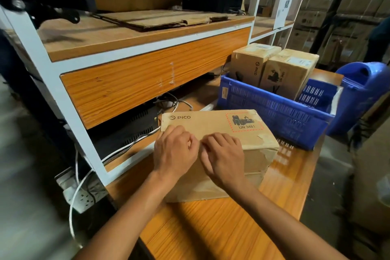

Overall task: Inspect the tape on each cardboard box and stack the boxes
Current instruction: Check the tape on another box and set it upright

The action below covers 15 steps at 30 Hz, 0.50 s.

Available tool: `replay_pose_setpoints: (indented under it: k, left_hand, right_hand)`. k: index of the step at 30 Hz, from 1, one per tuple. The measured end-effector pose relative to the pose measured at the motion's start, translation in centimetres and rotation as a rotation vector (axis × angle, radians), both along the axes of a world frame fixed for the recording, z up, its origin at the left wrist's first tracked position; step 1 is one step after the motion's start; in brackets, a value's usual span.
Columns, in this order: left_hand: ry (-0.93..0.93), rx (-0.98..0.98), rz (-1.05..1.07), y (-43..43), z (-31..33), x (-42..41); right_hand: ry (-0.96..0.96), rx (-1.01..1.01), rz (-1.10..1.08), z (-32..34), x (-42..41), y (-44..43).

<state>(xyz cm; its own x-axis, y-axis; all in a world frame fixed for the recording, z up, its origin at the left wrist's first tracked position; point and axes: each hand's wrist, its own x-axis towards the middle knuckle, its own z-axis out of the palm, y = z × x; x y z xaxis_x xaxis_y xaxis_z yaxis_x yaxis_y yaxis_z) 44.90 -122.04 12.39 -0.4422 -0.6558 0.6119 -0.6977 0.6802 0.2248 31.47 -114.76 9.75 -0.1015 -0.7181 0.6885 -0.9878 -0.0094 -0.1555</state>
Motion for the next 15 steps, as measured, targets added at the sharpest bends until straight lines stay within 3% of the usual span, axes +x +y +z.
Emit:
replay_pose_setpoints:
  k: [4,7,12,15]
  left_hand:
    - [-0.279,0.176,0.036,-0.4,1.3,-1.1]
    - [-0.371,0.283,0.031,-0.6,1.3,-1.3]
    - [-0.452,0.268,0.085,-0.2,2.4,-2.1]
    - [-0.507,0.326,0.091,0.0,4.0,-3.5]
  right_hand:
    - [0.018,0.307,-0.037,3.5,-0.9,-1.6]
    - [0.059,0.547,-0.046,3.7,-0.8,-1.8]
    - [0.071,0.659,0.015,6.2,-1.5,-2.1]
    - [-0.150,0.735,0.094,8.6,-3.7,-2.9]
